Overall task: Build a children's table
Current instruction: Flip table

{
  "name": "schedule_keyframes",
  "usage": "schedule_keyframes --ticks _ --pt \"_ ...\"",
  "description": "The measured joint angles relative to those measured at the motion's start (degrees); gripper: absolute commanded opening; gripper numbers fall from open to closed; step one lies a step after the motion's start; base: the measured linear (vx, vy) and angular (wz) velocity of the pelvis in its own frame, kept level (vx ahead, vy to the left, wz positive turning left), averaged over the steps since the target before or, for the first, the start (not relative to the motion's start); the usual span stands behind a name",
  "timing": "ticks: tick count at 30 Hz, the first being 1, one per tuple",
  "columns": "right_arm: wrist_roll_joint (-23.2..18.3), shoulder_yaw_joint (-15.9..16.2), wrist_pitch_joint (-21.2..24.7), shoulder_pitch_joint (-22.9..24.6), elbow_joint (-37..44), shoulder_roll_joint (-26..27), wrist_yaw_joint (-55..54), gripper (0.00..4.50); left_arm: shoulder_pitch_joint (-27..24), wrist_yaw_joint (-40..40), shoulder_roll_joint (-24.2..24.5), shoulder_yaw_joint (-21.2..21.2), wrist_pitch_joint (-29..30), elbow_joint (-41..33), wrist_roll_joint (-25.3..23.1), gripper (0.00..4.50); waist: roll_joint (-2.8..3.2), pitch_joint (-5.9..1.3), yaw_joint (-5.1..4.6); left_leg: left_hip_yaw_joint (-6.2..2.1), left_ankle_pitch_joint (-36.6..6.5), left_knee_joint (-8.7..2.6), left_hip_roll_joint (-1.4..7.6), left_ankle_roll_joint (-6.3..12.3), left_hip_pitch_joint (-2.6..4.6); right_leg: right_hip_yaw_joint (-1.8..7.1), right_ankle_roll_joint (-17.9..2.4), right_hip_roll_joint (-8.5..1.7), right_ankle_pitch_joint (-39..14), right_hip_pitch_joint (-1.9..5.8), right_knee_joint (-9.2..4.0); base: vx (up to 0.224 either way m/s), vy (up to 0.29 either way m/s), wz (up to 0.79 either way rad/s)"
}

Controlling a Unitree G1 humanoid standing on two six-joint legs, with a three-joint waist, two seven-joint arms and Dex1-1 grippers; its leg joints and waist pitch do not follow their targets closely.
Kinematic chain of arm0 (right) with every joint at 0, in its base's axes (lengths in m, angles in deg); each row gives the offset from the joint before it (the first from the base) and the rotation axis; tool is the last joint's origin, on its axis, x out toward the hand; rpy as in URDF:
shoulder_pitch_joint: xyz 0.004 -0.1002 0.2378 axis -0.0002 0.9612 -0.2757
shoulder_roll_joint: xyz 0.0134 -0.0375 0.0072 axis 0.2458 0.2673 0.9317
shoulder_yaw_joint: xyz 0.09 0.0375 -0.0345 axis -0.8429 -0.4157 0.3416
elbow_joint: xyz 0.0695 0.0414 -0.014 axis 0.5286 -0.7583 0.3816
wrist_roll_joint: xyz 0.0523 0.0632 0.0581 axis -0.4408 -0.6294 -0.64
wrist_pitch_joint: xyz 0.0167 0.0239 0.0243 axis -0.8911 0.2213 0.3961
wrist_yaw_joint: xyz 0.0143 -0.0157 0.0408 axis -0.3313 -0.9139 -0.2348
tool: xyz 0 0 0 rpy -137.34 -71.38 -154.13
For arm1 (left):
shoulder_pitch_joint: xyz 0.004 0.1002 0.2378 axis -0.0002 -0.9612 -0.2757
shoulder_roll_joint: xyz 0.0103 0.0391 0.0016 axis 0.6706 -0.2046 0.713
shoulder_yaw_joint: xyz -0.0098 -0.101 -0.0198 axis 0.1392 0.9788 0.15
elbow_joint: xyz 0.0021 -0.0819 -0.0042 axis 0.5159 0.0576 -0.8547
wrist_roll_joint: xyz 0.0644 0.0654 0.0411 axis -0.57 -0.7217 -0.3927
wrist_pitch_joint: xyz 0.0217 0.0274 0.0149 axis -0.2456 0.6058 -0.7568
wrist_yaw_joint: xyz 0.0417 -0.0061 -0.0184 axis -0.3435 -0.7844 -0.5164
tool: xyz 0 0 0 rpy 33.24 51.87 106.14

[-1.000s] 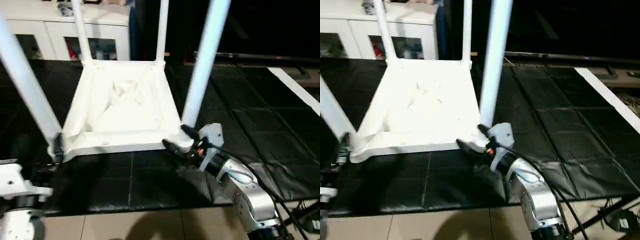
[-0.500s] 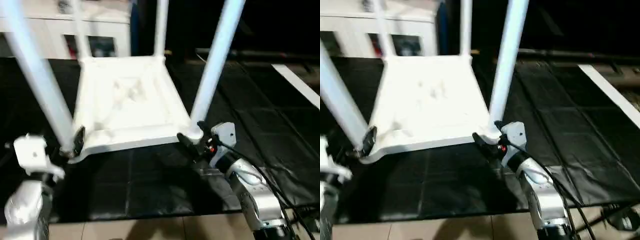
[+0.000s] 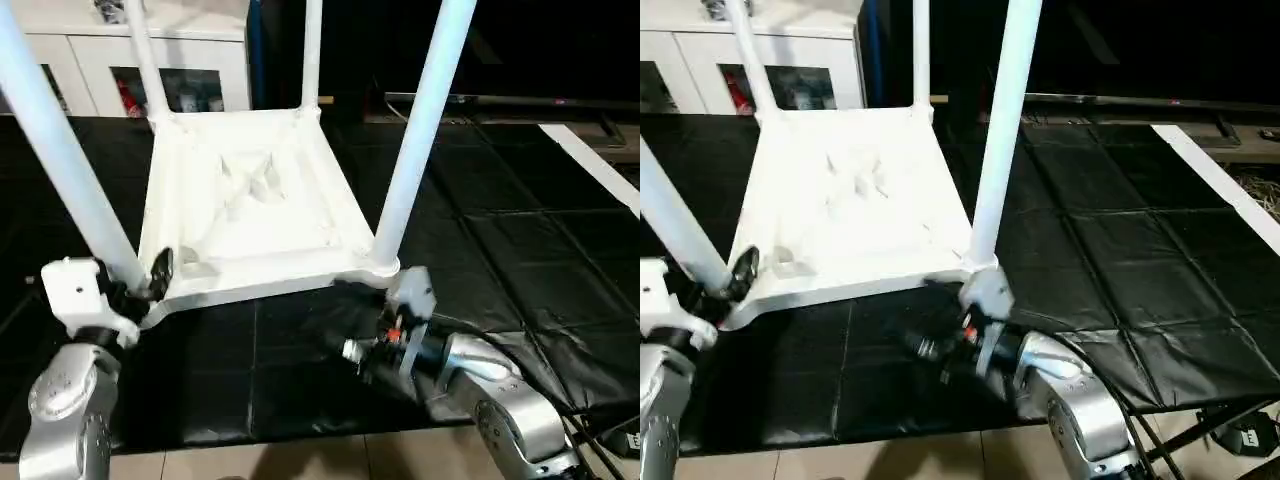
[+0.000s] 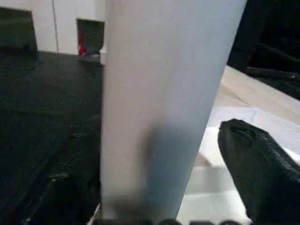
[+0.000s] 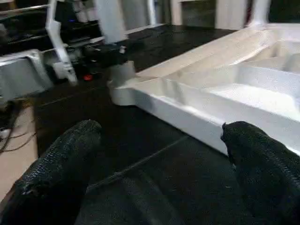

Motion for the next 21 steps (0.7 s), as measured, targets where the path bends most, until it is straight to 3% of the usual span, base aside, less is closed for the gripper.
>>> schedule_keyframes --ticks 5,13,21 --pt "0.0 0.65 0.62 -0.88 0.02 -0.11 0.17 4.5 -0.32 -0.34 0.01 -0.14 0.45 0.0 -0.06 3.23 -0.39 -0.15 0.2 -0.01 0.01 0.02 0.0 -0.02 -0.02 -0.01 0.02 -0.01 0.04 0.0 -0.01 0.0 0.0 0.0" --pt "-0.06 0.76 1.36 -0.88 0.02 -0.13 0.12 4.5 -0.31 -0.38 0.5 0.02 2.1 -0.02 0.87 2.52 -0.43 -0.18 0.26 -0.01 0.01 0.03 0.0 -0.02 -0.05 -0.01 0.02 -0.01 0.04 0.0 -0.05 0.0 0.0 0.0" --pt "-0.31 0.64 1.53 -0.88 0.01 0.24 -0.47 4.5 -0.32 0.08 1.03 -0.68 4.78 -1.51 0.85 2.2 -0.61 -0.26 0.71 0.0 0.01 0.03 -0.01 -0.02 -0.05 -0.01 0.03 -0.04 0.04 0.0 -0.03 0.0 0.0 0.0"
